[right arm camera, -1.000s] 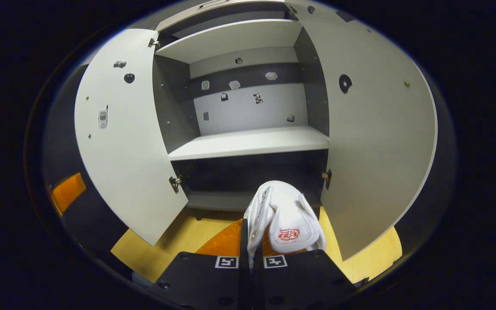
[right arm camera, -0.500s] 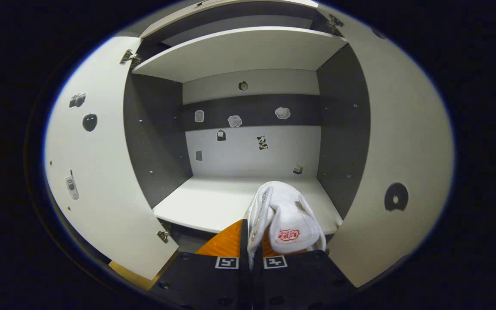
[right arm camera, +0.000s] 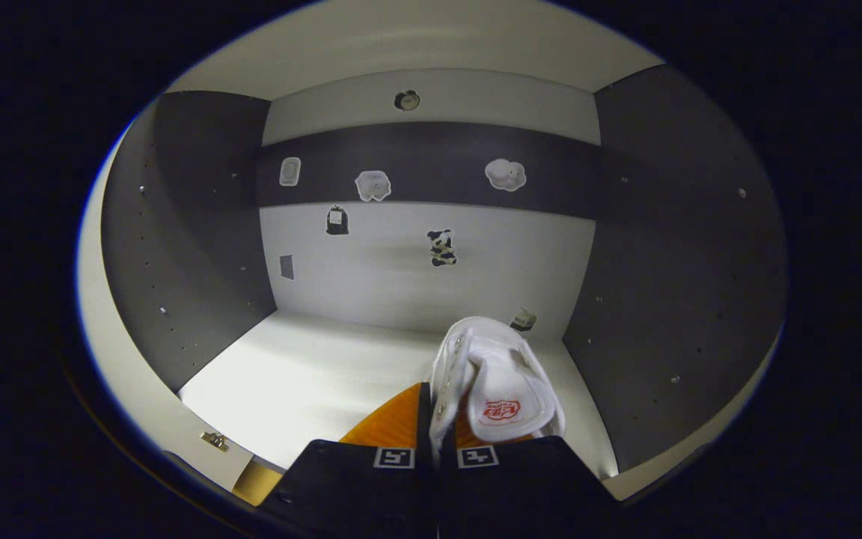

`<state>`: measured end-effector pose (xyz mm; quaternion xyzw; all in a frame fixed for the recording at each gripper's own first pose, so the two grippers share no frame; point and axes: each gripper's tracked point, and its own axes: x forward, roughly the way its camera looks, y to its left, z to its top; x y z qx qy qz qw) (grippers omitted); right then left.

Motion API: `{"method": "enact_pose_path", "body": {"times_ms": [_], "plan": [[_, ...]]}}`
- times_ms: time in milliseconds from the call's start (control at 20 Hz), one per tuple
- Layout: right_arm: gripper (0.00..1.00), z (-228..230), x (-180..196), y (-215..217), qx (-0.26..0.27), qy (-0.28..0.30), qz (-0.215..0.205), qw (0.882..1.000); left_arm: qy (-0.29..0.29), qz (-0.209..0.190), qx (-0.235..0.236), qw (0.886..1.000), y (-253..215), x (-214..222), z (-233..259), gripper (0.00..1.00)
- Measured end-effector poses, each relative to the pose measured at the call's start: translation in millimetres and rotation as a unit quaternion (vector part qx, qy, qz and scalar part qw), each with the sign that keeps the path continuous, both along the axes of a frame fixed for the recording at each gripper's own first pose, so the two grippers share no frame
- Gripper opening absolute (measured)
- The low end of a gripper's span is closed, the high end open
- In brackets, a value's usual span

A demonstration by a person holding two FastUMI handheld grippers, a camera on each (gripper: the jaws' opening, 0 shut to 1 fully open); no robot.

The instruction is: Grab one shoe with the right hand and put it into the shoe cabinet, grab the other shoe with the left hand and put it into the shoe cabinet; then close the right door with the right hand and the left door with the left hand.

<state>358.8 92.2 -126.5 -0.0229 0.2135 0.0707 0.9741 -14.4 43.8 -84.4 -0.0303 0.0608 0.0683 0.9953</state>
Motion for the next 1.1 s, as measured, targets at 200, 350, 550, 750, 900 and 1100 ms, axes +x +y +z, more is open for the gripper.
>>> {"method": "enact_pose_path", "body": {"times_ms": [200, 350, 550, 750, 900, 1100], "plan": [[0.06, -26, 34, -10, -0.044, 0.003, -0.005, 0.999, 0.002, 0.021, 0.003, 1.0, 6, 2, -3, 0.97], [0.06, -41, 57, -14, -0.064, 0.011, -0.009, 0.998, 0.01, 0.032, 0.006, 0.999, 7, 4, -7, 0.98], [0.06, -63, 67, -16, -0.08, 0.041, -0.013, 0.996, 0.015, 0.035, 0.006, 0.999, 4, 7, -9, 0.98], [0.09, -65, 67, -19, -0.084, 0.044, -0.031, 0.995, 0.015, 0.033, 0.008, 0.999, 2, 10, -9, 0.98], [0.31, -61, 57, -15, -0.084, 0.053, -0.024, 0.995, 0.012, 0.026, 0.007, 1.0, -1, 11, -7, 0.98], [0.77, -40, 33, -5, -0.055, 0.043, -0.017, 0.997, 0.005, 0.014, 0.006, 1.0, -5, 14, -3, 0.98]]}}
